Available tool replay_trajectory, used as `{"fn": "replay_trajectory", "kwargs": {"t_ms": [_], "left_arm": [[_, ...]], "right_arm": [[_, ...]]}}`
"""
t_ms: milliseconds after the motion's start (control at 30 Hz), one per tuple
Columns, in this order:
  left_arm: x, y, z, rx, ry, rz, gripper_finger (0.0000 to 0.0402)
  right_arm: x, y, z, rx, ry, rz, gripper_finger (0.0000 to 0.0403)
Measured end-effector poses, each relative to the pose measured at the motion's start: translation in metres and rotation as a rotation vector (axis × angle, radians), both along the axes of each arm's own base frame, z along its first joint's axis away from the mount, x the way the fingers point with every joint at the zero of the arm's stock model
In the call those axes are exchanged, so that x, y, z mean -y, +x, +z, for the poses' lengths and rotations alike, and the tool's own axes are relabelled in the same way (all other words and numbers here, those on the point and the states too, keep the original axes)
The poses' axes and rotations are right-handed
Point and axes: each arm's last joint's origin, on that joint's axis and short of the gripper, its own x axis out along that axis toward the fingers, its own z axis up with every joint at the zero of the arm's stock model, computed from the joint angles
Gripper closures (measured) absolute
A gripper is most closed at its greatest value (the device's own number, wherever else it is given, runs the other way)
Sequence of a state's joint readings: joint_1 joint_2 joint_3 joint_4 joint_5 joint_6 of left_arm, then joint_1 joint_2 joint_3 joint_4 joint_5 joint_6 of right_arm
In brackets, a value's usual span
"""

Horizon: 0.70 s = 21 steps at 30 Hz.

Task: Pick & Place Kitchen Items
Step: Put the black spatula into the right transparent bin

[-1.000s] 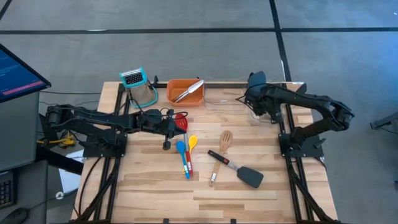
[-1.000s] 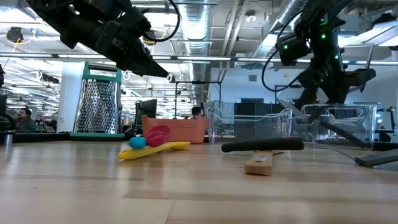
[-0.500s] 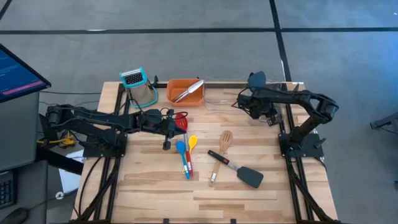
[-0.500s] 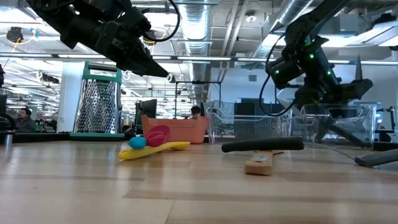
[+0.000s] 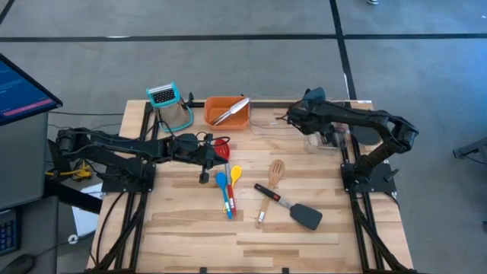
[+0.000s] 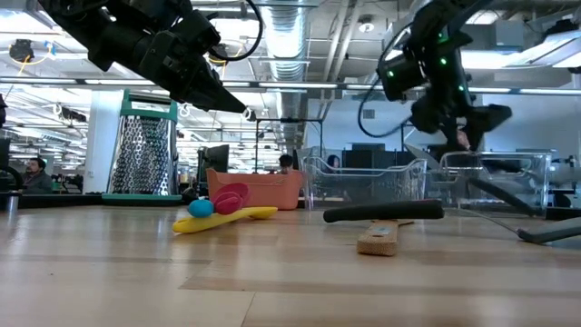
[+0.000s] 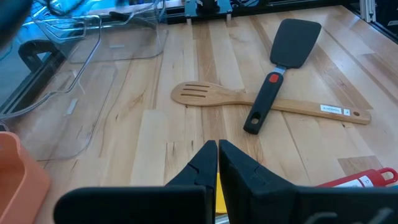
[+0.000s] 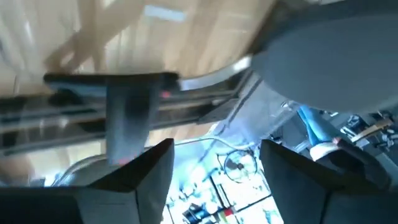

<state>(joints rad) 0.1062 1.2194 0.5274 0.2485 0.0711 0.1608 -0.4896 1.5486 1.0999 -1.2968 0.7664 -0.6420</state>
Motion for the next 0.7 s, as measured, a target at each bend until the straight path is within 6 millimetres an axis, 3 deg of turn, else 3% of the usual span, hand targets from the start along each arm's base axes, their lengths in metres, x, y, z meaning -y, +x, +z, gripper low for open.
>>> {"fn": "replay_trajectory", "kwargs": {"t_ms": [133,233,500,700], "left_arm": [[0.000,0.000,0.000,0.000,0.000,0.000,0.0400],[0.000,0.000,0.000,0.000,0.000,0.000,0.0400],[0.000,0.000,0.000,-0.001,0.000,0.000,0.0400],[0.000,0.000,0.000,-0.001,-0.001,0.000,0.0400]], "right_arm": [[0.000,0.007,0.010,0.144,0.040,-0.083,0.0208],[-0.005,0.001,0.017,0.172,0.052,-0.210,0.0244],[-0.017,-0.016,0.066,0.423,-0.029,-0.368,0.0383],[-0.021,-0.039,0.091,0.747,-0.008,-0.639,0.0396]]}}
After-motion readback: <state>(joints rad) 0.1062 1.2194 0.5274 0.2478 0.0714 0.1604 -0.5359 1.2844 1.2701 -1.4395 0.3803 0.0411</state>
